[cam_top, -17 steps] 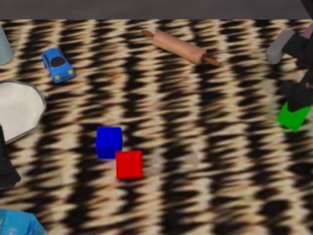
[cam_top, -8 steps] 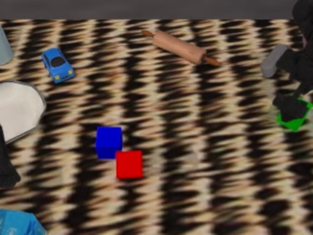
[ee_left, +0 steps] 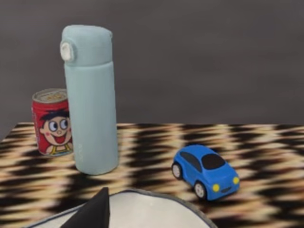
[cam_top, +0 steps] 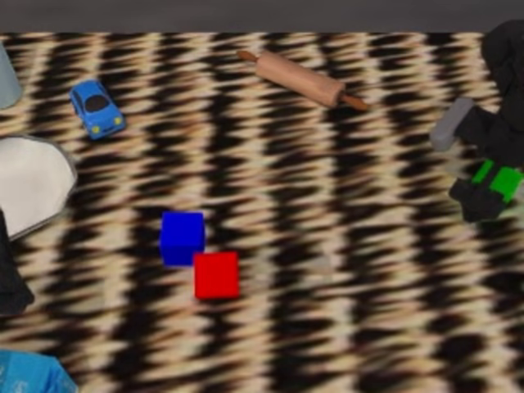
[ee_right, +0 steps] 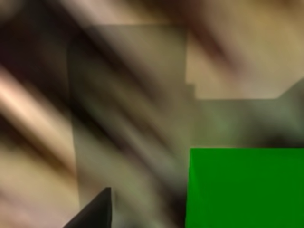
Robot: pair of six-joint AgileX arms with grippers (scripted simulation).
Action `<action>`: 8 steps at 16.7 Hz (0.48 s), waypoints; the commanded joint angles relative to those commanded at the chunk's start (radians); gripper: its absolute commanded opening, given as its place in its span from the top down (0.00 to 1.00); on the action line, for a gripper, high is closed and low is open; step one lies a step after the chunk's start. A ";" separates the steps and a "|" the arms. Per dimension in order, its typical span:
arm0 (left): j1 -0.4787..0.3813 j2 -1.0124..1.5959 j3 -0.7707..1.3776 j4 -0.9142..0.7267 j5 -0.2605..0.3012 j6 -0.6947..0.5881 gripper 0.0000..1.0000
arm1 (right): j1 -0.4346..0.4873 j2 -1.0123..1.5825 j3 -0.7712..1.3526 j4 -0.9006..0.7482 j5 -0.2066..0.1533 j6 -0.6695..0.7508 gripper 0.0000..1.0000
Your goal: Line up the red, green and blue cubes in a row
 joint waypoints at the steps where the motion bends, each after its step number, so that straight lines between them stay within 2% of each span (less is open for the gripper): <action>1: 0.000 0.000 0.000 0.000 0.000 0.000 0.00 | 0.000 0.000 0.000 0.000 0.000 0.000 0.00; 8: 0.000 0.000 0.000 0.000 0.000 0.000 0.00 | 0.000 0.000 0.000 0.000 0.000 0.000 0.53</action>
